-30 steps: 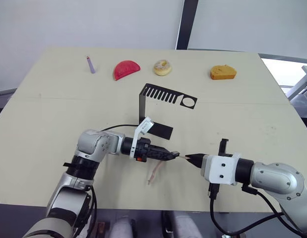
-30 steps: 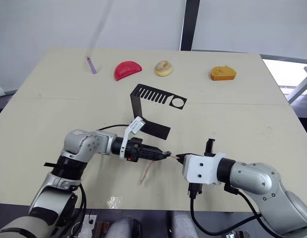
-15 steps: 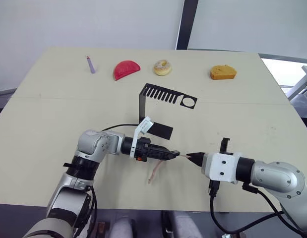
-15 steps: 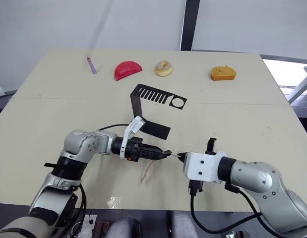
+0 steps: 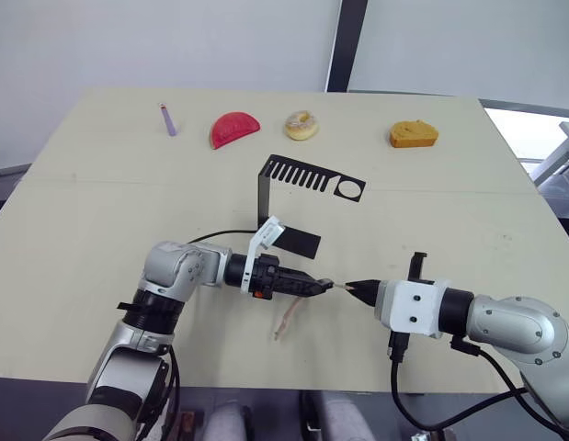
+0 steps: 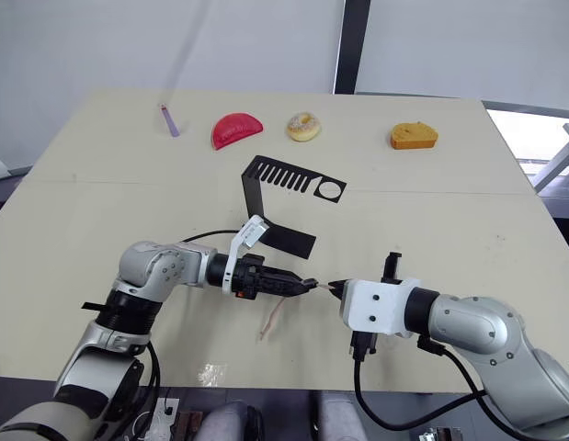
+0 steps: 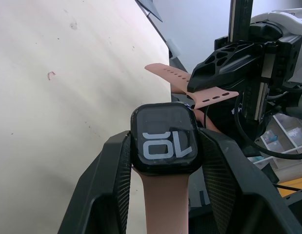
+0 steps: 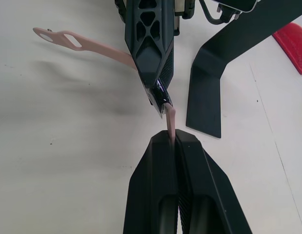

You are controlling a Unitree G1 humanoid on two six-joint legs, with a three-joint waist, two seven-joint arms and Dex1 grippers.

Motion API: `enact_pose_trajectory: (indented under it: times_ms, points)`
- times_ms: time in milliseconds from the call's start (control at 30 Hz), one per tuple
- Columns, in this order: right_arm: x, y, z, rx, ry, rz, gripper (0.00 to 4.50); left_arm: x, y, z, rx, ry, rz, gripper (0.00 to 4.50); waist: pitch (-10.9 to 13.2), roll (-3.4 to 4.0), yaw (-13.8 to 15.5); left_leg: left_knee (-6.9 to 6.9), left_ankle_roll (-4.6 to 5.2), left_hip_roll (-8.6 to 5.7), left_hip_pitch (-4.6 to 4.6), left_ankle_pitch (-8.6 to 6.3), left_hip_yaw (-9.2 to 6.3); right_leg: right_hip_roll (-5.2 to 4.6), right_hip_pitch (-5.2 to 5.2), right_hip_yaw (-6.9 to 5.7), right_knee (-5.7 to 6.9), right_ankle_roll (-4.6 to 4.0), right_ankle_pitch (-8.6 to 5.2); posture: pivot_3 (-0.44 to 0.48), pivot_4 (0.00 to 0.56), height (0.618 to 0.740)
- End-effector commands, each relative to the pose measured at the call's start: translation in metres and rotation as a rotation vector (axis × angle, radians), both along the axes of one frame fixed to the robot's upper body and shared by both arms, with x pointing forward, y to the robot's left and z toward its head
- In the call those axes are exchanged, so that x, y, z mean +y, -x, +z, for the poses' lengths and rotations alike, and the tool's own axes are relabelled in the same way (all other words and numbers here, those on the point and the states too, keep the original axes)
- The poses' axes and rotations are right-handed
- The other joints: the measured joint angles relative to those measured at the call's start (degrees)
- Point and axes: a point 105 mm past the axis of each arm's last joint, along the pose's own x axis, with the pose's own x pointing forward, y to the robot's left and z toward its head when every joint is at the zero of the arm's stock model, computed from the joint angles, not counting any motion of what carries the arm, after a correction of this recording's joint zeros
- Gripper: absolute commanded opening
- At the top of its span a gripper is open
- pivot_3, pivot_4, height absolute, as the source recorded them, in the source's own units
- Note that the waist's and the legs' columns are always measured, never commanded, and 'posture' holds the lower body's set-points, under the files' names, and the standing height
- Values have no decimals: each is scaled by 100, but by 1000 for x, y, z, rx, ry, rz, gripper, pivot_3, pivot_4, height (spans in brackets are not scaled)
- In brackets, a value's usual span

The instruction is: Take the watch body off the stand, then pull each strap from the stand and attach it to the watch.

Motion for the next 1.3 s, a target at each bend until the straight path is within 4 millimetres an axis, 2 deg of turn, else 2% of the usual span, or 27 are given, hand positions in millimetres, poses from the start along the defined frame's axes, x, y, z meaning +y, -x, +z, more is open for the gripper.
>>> enact_pose_trajectory:
  times_ms: [33,1300]
  points:
    - [2,2,5,-26,3,19,0,-2,2,9,-14,50,-24,1600,0,0,-1,0,0,0,0,0,0,0,0,0,0,0,0,0,150,737]
    - [2,1,12,-28,-8,5,0,-3,1,18,3,78,-23,1600,0,0,0,1,0,0,1,0,0,0,0,0,2,0,0,0,150,737]
